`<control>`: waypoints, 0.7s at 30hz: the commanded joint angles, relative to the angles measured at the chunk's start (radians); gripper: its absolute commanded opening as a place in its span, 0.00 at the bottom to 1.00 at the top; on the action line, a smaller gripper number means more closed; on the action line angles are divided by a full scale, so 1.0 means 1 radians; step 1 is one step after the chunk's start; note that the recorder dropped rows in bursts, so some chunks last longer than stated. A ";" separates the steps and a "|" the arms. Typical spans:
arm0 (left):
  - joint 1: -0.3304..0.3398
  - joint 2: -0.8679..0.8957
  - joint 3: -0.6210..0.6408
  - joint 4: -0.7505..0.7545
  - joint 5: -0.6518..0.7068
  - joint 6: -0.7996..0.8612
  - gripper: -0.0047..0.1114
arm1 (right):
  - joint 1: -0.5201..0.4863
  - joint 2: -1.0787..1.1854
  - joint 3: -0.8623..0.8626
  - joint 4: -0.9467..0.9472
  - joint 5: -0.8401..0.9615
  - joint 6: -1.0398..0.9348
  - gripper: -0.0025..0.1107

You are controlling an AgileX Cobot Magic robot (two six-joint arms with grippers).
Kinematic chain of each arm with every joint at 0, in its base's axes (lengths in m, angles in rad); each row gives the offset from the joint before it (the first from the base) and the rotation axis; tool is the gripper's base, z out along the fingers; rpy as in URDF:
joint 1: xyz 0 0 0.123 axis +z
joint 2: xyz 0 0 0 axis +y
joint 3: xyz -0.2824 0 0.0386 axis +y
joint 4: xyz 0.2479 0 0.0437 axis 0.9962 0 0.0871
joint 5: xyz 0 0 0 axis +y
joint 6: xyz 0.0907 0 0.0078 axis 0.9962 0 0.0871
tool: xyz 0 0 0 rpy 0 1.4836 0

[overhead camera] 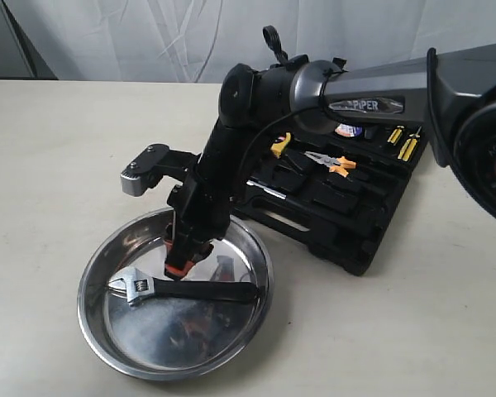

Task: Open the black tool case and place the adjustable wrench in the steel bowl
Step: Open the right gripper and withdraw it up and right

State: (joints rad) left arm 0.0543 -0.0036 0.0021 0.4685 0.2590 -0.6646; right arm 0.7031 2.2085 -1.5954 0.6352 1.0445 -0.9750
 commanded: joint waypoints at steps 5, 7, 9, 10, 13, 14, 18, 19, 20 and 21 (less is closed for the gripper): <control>-0.006 0.004 -0.002 0.004 -0.006 -0.004 0.04 | -0.030 -0.115 -0.001 0.005 -0.070 0.129 0.02; -0.006 0.004 -0.002 0.004 -0.006 -0.004 0.04 | -0.042 -0.154 0.021 0.005 -0.131 0.145 0.02; -0.006 0.004 -0.002 0.004 -0.006 -0.004 0.04 | -0.064 -0.203 0.061 0.003 -0.182 0.159 0.02; -0.006 0.004 -0.002 0.004 -0.006 -0.004 0.04 | -0.073 -0.225 0.083 0.003 -0.208 0.166 0.02; -0.006 0.004 -0.002 0.004 -0.006 -0.004 0.04 | -0.116 -0.322 0.200 0.005 -0.293 0.168 0.02; -0.006 0.004 -0.002 0.004 -0.006 -0.004 0.04 | -0.129 -0.358 0.250 0.006 -0.320 0.168 0.02; -0.006 0.004 -0.002 0.004 -0.006 -0.004 0.04 | -0.197 -0.515 0.469 0.008 -0.483 0.211 0.02; -0.006 0.004 -0.002 0.004 -0.006 -0.004 0.04 | -0.213 -0.559 0.530 0.011 -0.526 0.224 0.02; -0.006 0.004 -0.002 0.004 -0.006 -0.004 0.04 | -0.224 -0.597 0.579 0.016 -0.560 0.228 0.02; -0.006 0.004 -0.002 0.004 -0.006 -0.004 0.04 | -0.235 -0.643 0.639 0.026 -0.608 0.228 0.02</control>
State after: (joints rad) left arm 0.0543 -0.0036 0.0021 0.4685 0.2590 -0.6646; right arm 0.5043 1.6740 -1.0901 0.6418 0.5499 -0.7603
